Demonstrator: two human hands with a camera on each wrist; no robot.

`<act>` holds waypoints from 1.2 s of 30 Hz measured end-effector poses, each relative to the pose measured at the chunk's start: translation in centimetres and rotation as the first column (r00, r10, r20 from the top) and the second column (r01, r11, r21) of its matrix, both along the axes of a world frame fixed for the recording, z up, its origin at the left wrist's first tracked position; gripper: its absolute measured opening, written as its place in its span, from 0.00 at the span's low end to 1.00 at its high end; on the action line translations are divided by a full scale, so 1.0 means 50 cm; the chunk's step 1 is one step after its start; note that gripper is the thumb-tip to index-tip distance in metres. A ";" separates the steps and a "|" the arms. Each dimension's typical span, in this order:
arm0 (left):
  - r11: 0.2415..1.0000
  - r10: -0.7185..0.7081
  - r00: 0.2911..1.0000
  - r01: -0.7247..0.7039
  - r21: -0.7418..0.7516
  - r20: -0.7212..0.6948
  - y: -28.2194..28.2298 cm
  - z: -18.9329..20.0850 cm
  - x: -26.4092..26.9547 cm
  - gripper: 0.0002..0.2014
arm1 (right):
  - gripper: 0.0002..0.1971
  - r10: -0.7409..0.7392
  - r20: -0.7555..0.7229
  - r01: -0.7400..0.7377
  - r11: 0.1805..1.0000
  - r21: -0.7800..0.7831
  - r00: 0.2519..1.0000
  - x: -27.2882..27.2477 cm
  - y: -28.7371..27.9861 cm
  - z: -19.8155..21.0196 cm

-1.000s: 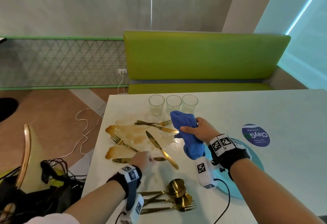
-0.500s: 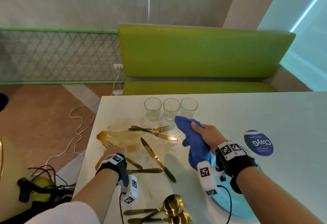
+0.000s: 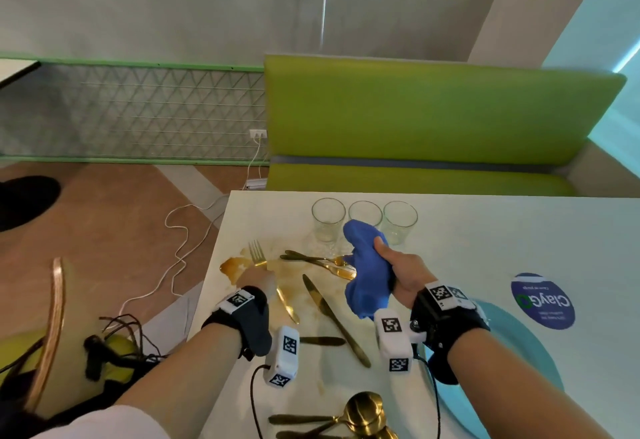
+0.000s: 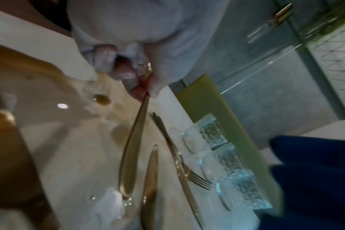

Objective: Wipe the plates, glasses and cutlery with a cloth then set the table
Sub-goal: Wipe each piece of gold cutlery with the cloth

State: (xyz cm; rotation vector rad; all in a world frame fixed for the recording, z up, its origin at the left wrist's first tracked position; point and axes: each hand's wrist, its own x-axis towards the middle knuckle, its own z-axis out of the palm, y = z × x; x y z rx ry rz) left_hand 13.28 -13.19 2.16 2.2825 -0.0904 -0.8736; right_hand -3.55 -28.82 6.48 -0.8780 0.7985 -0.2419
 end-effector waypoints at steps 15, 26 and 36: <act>0.839 -0.461 0.824 0.526 -0.141 0.331 0.009 0.129 -0.114 0.19 | 0.11 -0.004 -0.100 -0.025 0.956 -0.294 0.995 0.062 0.146 0.023; 0.775 -0.521 0.836 0.548 -0.316 0.172 0.072 0.128 -0.162 0.17 | 0.07 -0.219 -0.307 0.013 0.832 -0.554 0.926 0.051 0.182 0.015; 0.809 -0.469 0.883 0.441 -0.388 0.027 0.065 0.133 -0.172 0.16 | 0.14 -0.262 -0.404 -0.132 0.675 -0.726 0.876 0.043 0.162 0.053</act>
